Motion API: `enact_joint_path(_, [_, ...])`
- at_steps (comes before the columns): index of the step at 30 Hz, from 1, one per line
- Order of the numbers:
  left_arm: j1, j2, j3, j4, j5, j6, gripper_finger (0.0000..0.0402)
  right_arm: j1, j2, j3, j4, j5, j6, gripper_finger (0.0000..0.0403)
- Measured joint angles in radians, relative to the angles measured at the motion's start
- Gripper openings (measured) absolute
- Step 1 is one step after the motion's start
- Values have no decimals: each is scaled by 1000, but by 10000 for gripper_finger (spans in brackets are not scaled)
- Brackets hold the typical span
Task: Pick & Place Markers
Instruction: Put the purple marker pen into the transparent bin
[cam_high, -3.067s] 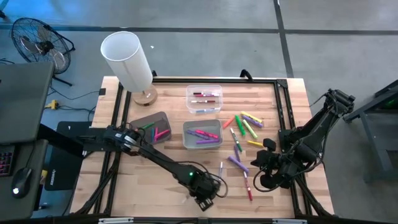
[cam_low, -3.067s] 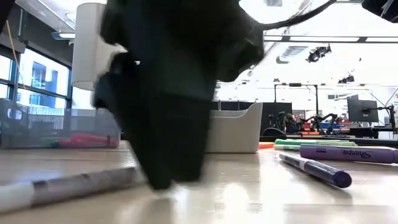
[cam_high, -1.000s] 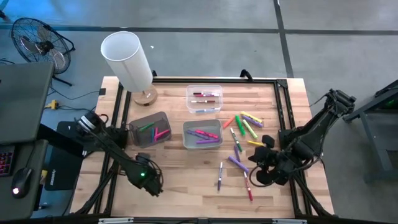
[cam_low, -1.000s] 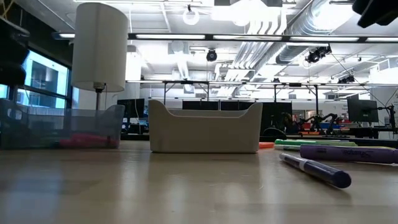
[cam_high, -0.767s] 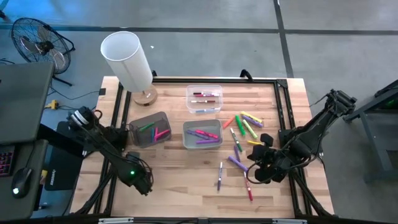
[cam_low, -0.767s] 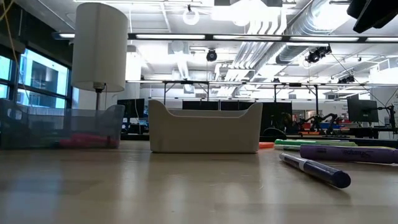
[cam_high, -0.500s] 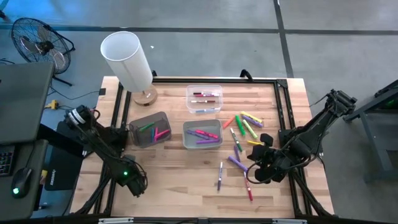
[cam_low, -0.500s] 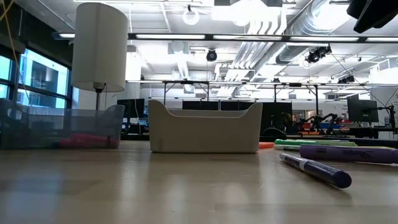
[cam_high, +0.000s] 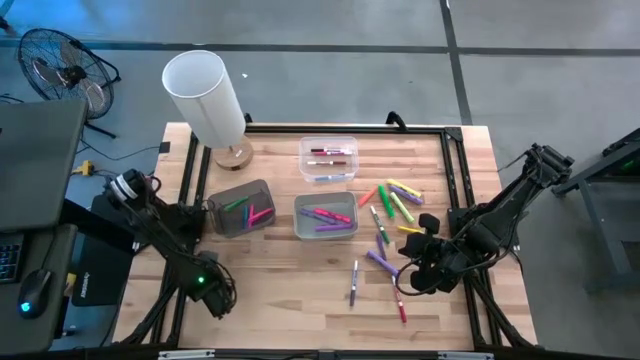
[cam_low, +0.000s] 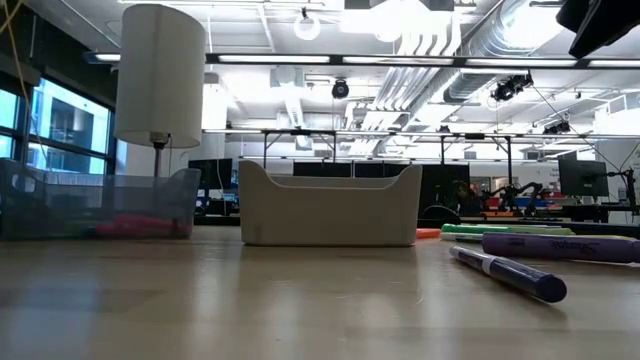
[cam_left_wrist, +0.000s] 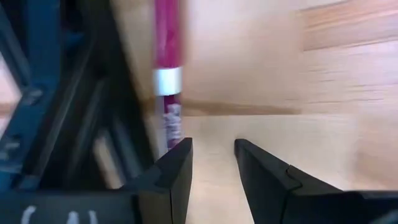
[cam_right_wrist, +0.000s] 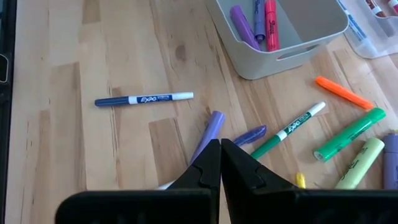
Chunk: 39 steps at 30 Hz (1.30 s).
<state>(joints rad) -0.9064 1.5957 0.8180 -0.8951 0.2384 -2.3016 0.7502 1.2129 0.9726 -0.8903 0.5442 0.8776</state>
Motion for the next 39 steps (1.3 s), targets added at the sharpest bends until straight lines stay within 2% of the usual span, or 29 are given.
enact_joint_path(4, [12, -3, 109, -202, -98, 10, 128, -5, 0, 0, -2, 3, 0, 0])
enact_joint_path(7, [7, -2, 124, -277, -90, 18, 128, -5, 0, 0, -2, 8, -6, 0])
enact_joint_path(10, [5, -3, 87, -258, -65, 15, 128, -5, 0, 0, -1, 7, -5, 0])
enact_joint_path(19, [2, -9, -48, -47, 1, -14, 128, -5, 0, 0, 1, 1, 11, 0])
enact_joint_path(27, [2, -10, -63, 25, -53, 67, 124, -13, 0, 0, 5, 6, 14, 0])
enact_joint_path(30, [1, -10, -63, 36, -104, 102, 99, -26, 0, 0, 5, 6, 13, 0])
enact_joint_path(35, [1, -10, -61, 42, -143, 121, 24, -46, 0, 0, 5, 6, -7, 0])
enact_joint_path(39, [9, -4, -20, 46, -169, 135, 27, -50, 0, 0, 5, 7, -34, 0])
